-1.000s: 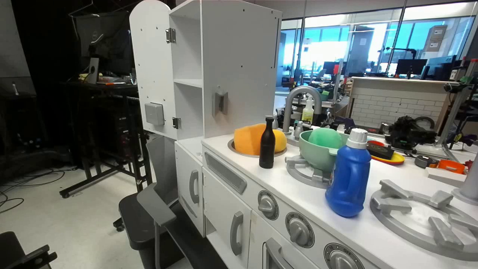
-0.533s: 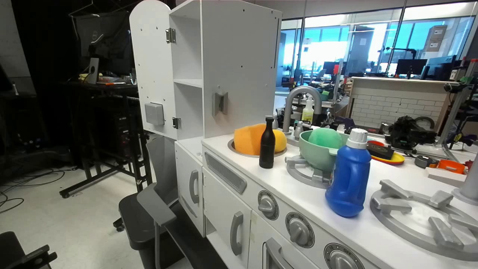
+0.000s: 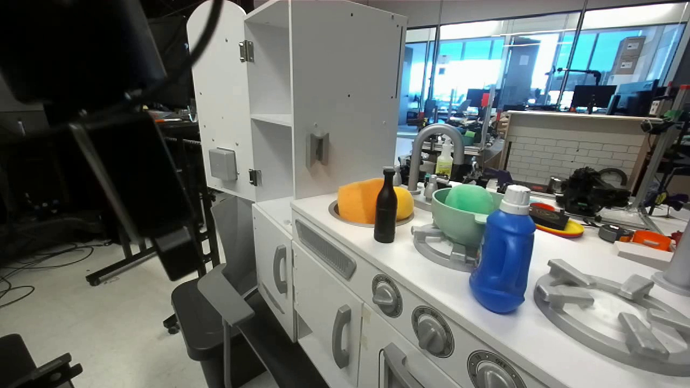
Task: Open the cabinet under sink, put the black bottle and blue bottle inside the cabinet underneath the sink
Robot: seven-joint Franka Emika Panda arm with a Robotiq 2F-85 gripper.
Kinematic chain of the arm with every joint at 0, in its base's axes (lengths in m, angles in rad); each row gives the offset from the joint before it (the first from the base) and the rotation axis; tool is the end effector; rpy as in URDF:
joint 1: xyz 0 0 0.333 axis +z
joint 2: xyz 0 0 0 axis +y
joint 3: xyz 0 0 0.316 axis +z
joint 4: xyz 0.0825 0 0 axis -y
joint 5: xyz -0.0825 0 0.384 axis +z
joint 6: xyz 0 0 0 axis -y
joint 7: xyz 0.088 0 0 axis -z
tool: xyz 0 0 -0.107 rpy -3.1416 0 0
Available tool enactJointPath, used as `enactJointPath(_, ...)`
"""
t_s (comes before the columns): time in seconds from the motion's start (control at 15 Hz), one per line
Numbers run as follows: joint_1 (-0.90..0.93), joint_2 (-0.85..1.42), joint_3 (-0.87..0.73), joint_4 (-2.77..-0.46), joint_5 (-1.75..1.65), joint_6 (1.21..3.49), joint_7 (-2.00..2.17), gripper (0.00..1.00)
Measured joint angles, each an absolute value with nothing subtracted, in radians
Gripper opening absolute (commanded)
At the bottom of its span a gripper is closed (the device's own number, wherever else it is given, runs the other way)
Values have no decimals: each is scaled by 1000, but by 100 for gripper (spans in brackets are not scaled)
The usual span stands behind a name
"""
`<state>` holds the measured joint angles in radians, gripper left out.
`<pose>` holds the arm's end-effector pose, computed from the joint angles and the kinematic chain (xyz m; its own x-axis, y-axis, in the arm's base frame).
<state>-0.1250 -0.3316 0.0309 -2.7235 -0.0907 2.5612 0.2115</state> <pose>0.4002 -0.0370 0.3431 0.9580 -0.2259 0.1766 -0.2355 -0.9712 0.0354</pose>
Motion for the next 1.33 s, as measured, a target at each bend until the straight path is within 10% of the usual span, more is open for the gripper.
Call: enactJointPath(1.33,170,601,-196,-2219,-204,3012,322,100)
